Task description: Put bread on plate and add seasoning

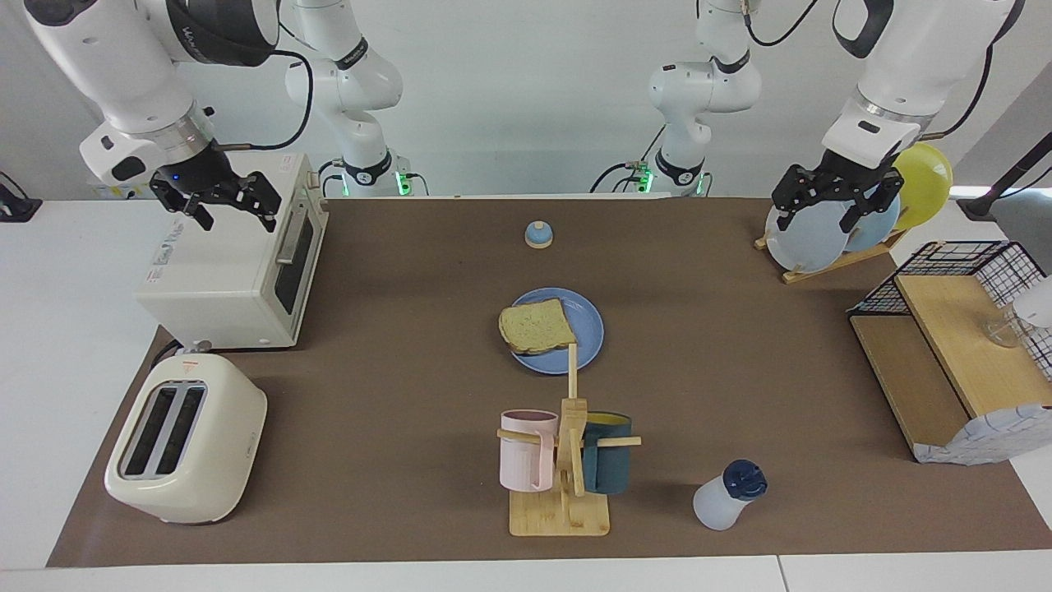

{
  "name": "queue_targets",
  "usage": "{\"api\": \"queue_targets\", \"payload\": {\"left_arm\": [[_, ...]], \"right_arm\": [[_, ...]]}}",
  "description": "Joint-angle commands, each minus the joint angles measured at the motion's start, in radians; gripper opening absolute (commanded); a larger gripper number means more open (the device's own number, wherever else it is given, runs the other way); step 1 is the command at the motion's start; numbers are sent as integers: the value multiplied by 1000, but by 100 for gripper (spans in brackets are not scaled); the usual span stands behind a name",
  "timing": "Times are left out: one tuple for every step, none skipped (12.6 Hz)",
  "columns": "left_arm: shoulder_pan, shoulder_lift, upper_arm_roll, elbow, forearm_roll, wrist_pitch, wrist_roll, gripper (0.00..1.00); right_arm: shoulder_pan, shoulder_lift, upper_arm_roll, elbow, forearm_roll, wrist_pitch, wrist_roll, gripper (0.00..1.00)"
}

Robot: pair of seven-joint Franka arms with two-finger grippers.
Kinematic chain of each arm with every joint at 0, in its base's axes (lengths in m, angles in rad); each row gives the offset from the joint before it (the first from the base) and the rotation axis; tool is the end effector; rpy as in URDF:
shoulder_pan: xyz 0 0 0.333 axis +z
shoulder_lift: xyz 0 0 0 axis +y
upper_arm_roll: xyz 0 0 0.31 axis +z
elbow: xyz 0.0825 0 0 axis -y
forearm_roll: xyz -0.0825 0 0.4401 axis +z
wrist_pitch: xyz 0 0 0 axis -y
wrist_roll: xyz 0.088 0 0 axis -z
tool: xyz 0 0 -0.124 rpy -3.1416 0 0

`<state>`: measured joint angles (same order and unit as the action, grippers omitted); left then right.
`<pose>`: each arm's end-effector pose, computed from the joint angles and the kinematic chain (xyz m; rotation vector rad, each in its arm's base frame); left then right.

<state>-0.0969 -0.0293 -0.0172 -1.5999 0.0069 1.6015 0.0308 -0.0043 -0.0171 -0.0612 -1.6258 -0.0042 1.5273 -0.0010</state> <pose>0.6014 -0.0682 0.6066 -3.1269 0.2271 -0.0489 0.5964 -0.0399 0.5794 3.1369 -0.1011 -0.1280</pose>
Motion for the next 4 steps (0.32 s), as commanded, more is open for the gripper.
{"api": "queue_targets", "payload": {"left_arm": [[9,3,-4,-8,-13,-14,0,100],[9,5,-4,-5,-15,-12,0,100],[11,5,-4,-5,-15,-14,0,100],[11,3,-4,-6,-15,-14,0,100]], "right_arm": [[-10,-17,4,-14,9,-9,-20,100],[-10,-17,4,-14,9,-9,-20,100],[-10,-17,4,-14,9,-9,-20,100],[-10,-17,4,-16,9,-9,-20,100]]}}
